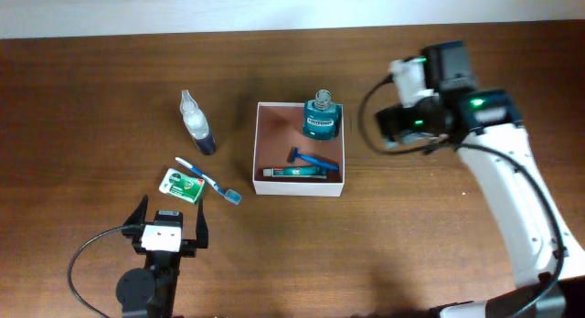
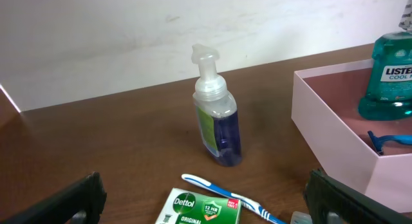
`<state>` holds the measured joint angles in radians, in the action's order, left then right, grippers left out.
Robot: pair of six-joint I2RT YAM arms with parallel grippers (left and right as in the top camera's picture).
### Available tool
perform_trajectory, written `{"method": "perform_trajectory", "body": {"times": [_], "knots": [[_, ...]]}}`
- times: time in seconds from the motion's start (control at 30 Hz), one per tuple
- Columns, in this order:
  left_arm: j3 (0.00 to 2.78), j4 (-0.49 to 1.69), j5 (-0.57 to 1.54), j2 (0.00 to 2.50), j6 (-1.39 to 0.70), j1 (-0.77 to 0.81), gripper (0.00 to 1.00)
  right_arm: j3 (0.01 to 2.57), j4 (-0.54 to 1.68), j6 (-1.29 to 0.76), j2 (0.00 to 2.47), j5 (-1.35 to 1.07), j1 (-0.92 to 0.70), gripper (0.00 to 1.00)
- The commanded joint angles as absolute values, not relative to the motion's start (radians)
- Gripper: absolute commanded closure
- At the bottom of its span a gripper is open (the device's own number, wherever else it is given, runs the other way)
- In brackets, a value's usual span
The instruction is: Pack container
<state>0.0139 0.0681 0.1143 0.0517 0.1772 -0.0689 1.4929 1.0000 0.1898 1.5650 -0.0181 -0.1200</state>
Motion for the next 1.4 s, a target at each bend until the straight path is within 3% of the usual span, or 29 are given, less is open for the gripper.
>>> {"method": "perform_trajectory", "body": {"times": [0.0, 0.23, 0.87, 0.93, 1.07, 1.27, 1.37], "knots": [[0.009, 0.071, 0.104, 0.05, 0.173, -0.073, 0.01, 1.497, 1.009, 0.048, 1.562, 0.012, -0.033, 0.01], [0.009, 0.071, 0.104, 0.05, 0.173, -0.073, 0.01, 1.497, 1.01, 0.044, 1.562, 0.01, 0.057, 0.01], [0.009, 0.058, 0.105, 0.05, 0.173, -0.073, 0.01, 1.497, 1.01, 0.043, 1.562, 0.01, 0.061, 0.01], [0.009, 0.018, 0.165, 0.05, 0.172, -0.073, 0.01, 1.497, 1.01, 0.044, 1.562, 0.01, 0.061, 0.01], [0.009, -0.077, 0.479, 0.05, 0.173, -0.073, 0.01, 1.497, 1.01, 0.044, 1.562, 0.01, 0.061, 0.01], [0.01, -0.294, 0.471, 0.051, 0.172, -0.073, 0.01, 1.497, 1.01, 0.043, 1.562, 0.01, 0.061, 0.01], [0.06, -0.29, 0.462, 0.071, 0.171, -0.073, 0.01, 1.497, 1.01, 0.044, 1.562, 0.01, 0.061, 0.02]]}}
